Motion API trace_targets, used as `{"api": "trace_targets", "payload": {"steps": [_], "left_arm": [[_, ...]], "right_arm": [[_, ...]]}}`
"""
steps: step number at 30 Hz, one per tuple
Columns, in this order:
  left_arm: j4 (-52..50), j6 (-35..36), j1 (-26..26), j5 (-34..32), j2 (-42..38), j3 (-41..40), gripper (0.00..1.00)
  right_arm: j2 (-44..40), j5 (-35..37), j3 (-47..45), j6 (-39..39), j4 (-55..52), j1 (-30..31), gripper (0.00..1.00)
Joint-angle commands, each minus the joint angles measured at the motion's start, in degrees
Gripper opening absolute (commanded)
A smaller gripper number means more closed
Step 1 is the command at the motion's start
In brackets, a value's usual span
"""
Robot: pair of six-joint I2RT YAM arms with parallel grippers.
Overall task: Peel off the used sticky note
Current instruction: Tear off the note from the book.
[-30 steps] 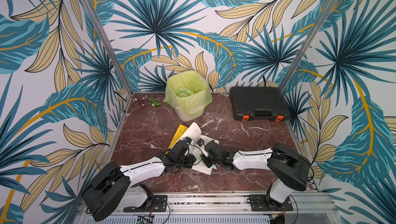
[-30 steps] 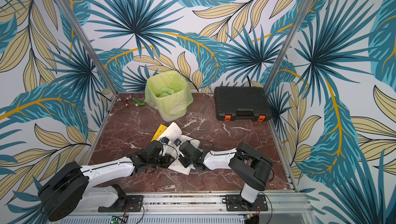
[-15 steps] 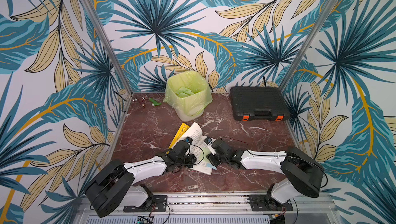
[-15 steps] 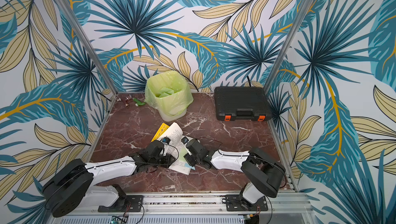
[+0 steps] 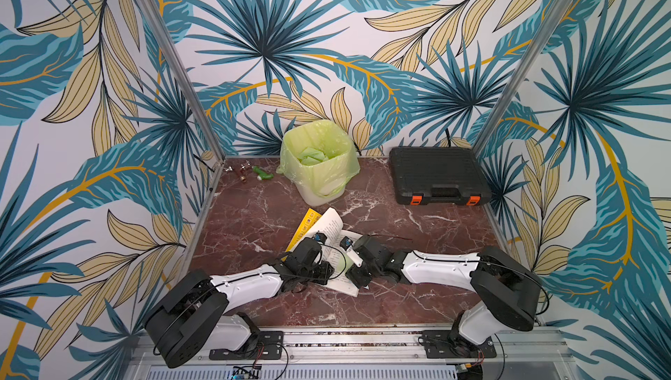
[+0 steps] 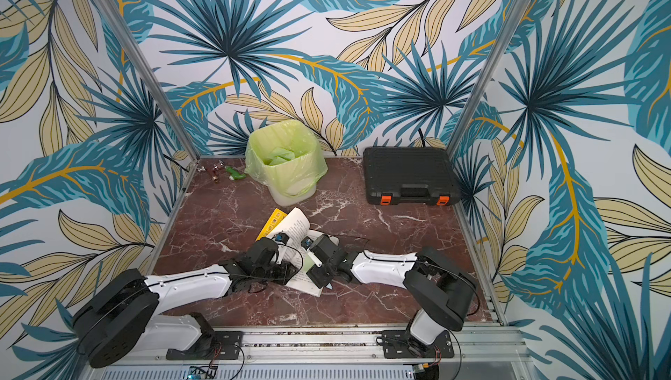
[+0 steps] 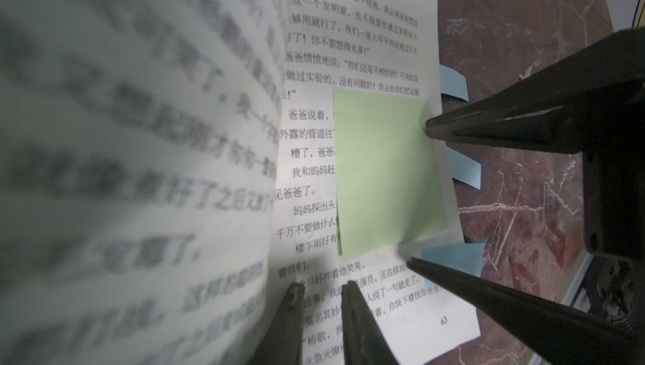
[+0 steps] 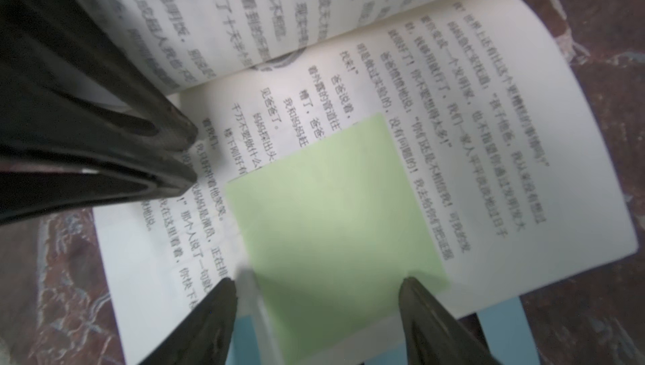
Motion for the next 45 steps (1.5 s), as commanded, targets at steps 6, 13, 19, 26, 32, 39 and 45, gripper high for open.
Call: {"api": "trace_targets", "payload": {"steps": [6, 13, 19, 26, 32, 39, 45], "left_arm": [[-4.7, 0.9, 1.1, -3.9, 2.7, -1.1, 0.23], [-5.1, 1.3, 1.2, -4.0, 2.8, -0.9, 0.23], [-5.1, 1.5, 1.2, -3.9, 2.8, -0.6, 0.23], [-5.1, 1.6, 1.3, -3.9, 3.0, -0.6, 0.23], [-5.0, 1.6, 1.3, -4.2, 3.8, -0.5, 0.23], [-4.8, 1.3, 1.3, -4.4, 4.4, -0.6, 0.23], [-5.4, 1.6, 1.2, -4.8, 5.0, -0.3, 0.23]], "right_arm": [[5.8, 9.1, 2.3, 1.9, -8.9, -0.2, 0.7], [7.4, 12.8, 3.2, 4.3, -10.4, -0.3, 0.61], [7.9, 13.0, 3.7, 5.7, -9.5, -0.9, 0.49], [6.9, 11.7, 3.9, 6.5, -7.1, -1.8, 0.26], [4.0, 5.0, 4.2, 8.9, -2.4, -5.7, 0.11], [1.4, -0.7, 5.3, 14.8, -1.3, -13.5, 0.0], [-2.4, -1.9, 6.8, 15.8, 1.7, -18.5, 0.0]]}}
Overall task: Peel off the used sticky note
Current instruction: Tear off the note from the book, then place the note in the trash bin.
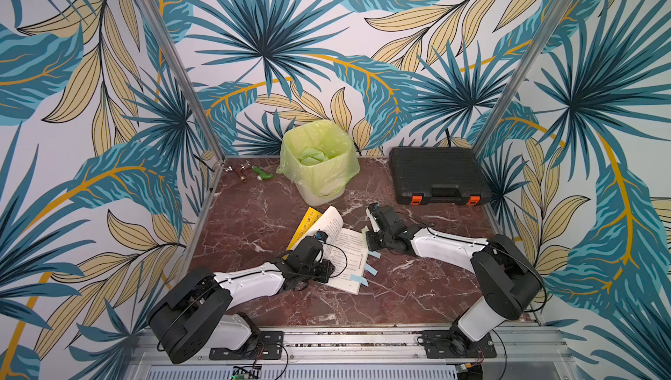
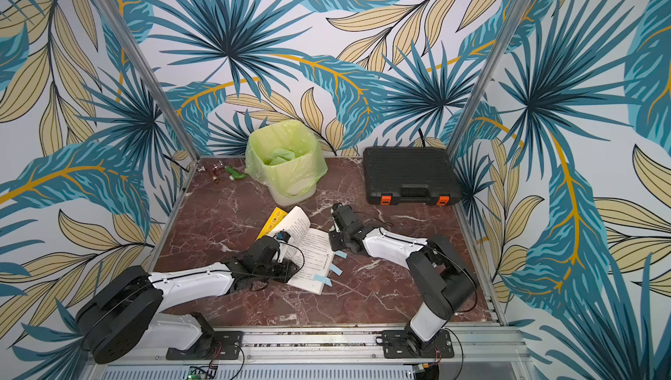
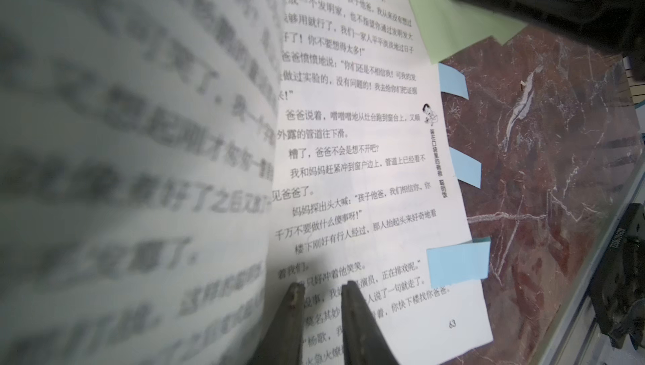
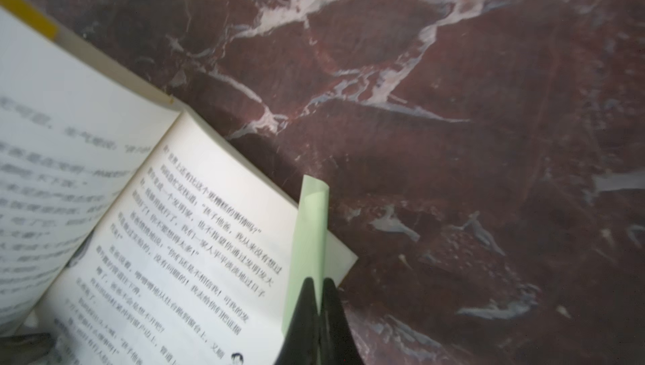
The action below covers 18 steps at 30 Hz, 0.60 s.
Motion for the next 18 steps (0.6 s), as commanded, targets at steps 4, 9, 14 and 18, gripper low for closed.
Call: {"api": "trace_targets", "payload": {"steps": [4, 9, 14, 18], "left_arm": [[-6.0, 1.2, 1.0, -4.3, 3.3, -1.2, 0.23], [-6.1, 1.4, 1.0, -4.3, 3.3, -1.0, 0.23], [-6.4, 1.7, 1.0, -4.2, 3.0, -0.8, 0.23], [-6.9, 1.6, 0.9, -4.5, 1.7, -0.8, 0.23]], "right_arm": [[-6.1, -2.0, 7.2, -5.7, 3.3, -0.2, 0.0], [-7.0, -4.2, 18.4, -13.3, 7.2, -0.3, 0.0], [3.0, -6.8, 37.5, -17.0, 5.8, -0.9, 0.01], [13.7, -9.5, 52.5, -18.3, 2.9, -1.2, 0.02]]}}
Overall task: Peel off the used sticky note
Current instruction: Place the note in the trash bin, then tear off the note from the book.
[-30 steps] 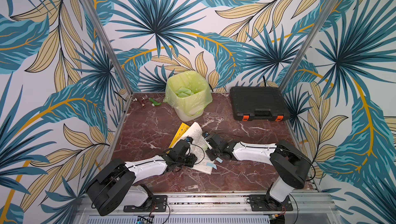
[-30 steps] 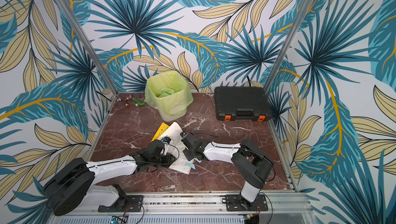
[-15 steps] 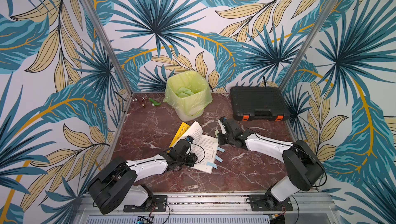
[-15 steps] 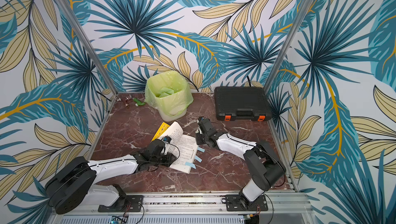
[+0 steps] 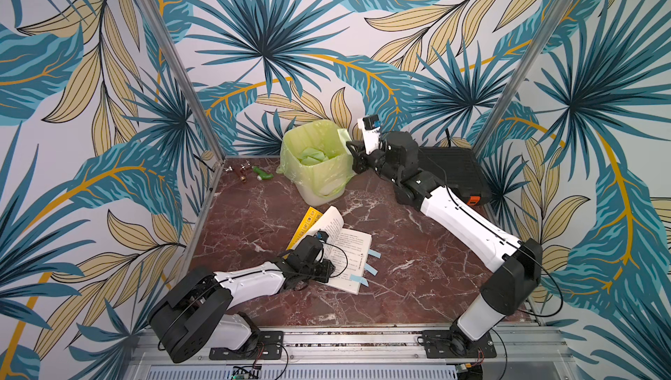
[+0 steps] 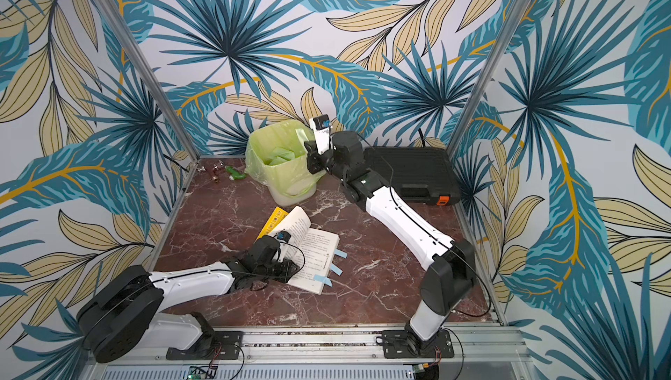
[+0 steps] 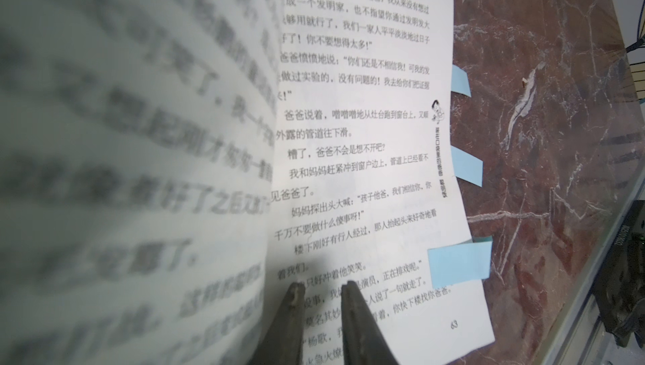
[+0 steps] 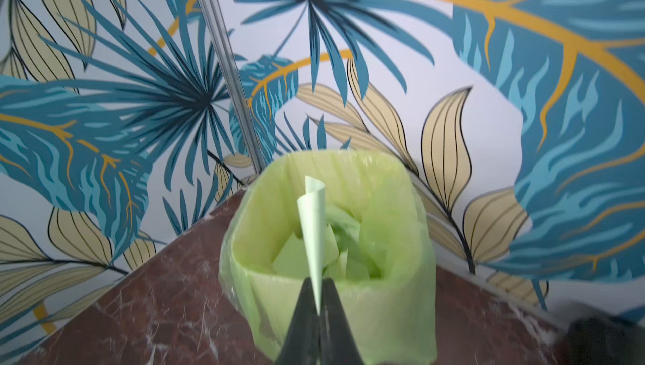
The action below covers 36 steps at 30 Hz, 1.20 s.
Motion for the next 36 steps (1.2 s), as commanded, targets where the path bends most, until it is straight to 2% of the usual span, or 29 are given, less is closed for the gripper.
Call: {"api": "trace_targets", "payload": {"steps": [1, 7, 12, 15, 23, 29, 36], "left_arm": [[-6.5, 0.7, 0.9, -4.7, 1.2, -1.2, 0.23], [-7.3, 0.5, 1.0, -5.2, -1.0, -1.5, 0.23], [-7.6, 0.6, 0.9, -5.6, -1.6, -1.9, 0.23], [-7.3, 0.6, 0.9, -5.4, -1.6, -1.8, 0.23], [-6.6, 1.1, 1.0, -4.8, -1.2, -1.2, 0.23], [-6.0, 1.6, 1.0, -4.3, -1.2, -0.6, 0.23], [-6.1, 2.2, 1.0, -4.1, -0.9, 0.1, 0.23]], "right_arm": [[10.2, -2.7, 8.8, -3.2, -4.7, -0.5, 0.03], [21.5, -3.3, 25.7, -4.0, -10.3, -1.2, 0.1], [22.5, -2.8, 29.2, -4.6, -14.9, -1.4, 0.38], [19.5, -1.9, 27.2, -4.8, -17.5, -1.4, 0.44], [2.8, -4.7, 2.3, 1.5, -15.0, -1.3, 0.51], [-8.4, -11.3, -18.0, 8.2, -12.9, -1.2, 0.51], [-18.2, -13.8, -40.3, 13.5, -11.2, -0.4, 0.51]]}}
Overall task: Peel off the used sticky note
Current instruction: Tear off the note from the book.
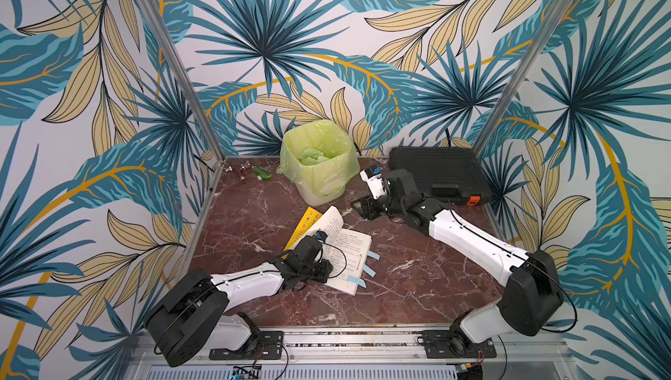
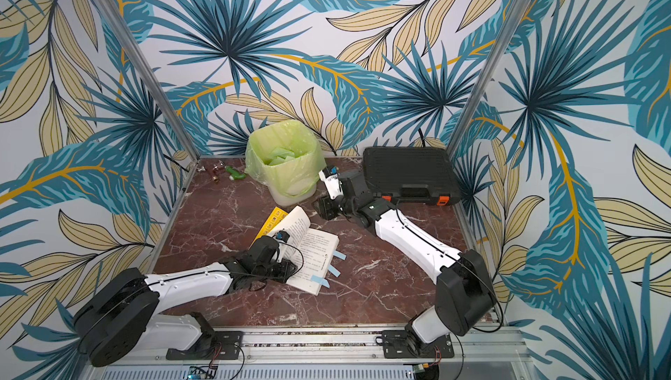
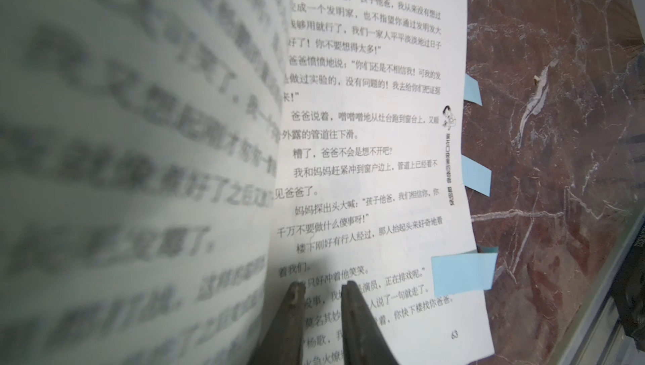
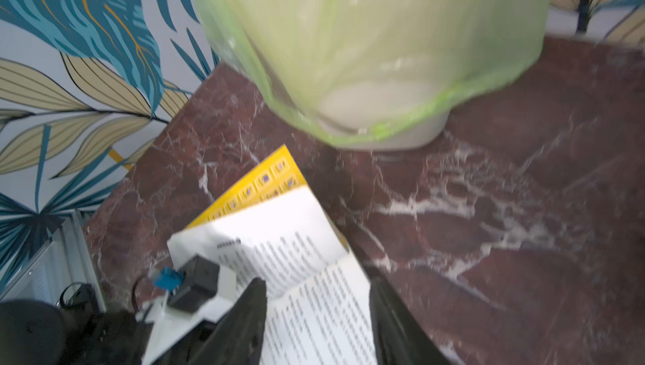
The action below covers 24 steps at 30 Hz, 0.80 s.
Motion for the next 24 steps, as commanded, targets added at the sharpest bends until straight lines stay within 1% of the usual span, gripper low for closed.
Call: {"api": "trace_targets", "payload": {"steps": [1, 5, 10, 14, 20, 24], "left_arm": [[-4.3, 1.0, 1.0, -2.4, 0.7, 0.2, 0.23], [-4.7, 1.4, 1.0, -2.6, 0.9, 0.5, 0.23], [-4.9, 1.7, 1.0, -2.5, 1.8, 1.2, 0.23], [-5.0, 1.8, 1.0, -2.4, 2.1, 1.6, 0.23], [-5.3, 1.7, 1.0, -2.5, 2.3, 1.6, 0.23], [-5.4, 1.6, 1.0, -2.6, 2.3, 1.4, 0.23]], "right_arm": [[-4.8, -3.3, -7.8, 4.4, 0.8, 1.0, 0.51], [-7.6, -7.0, -16.4, 7.4, 0.9, 2.3, 0.51], [-7.8, -9.9, -23.0, 9.6, 3.3, 4.6, 0.51], [-4.5, -11.5, -24.8, 10.3, 4.2, 6.1, 0.52], [1.3, -14.5, -24.9, 10.4, 6.1, 7.8, 0.54], [3.2, -14.7, -24.7, 9.9, 5.7, 8.4, 0.53]]}}
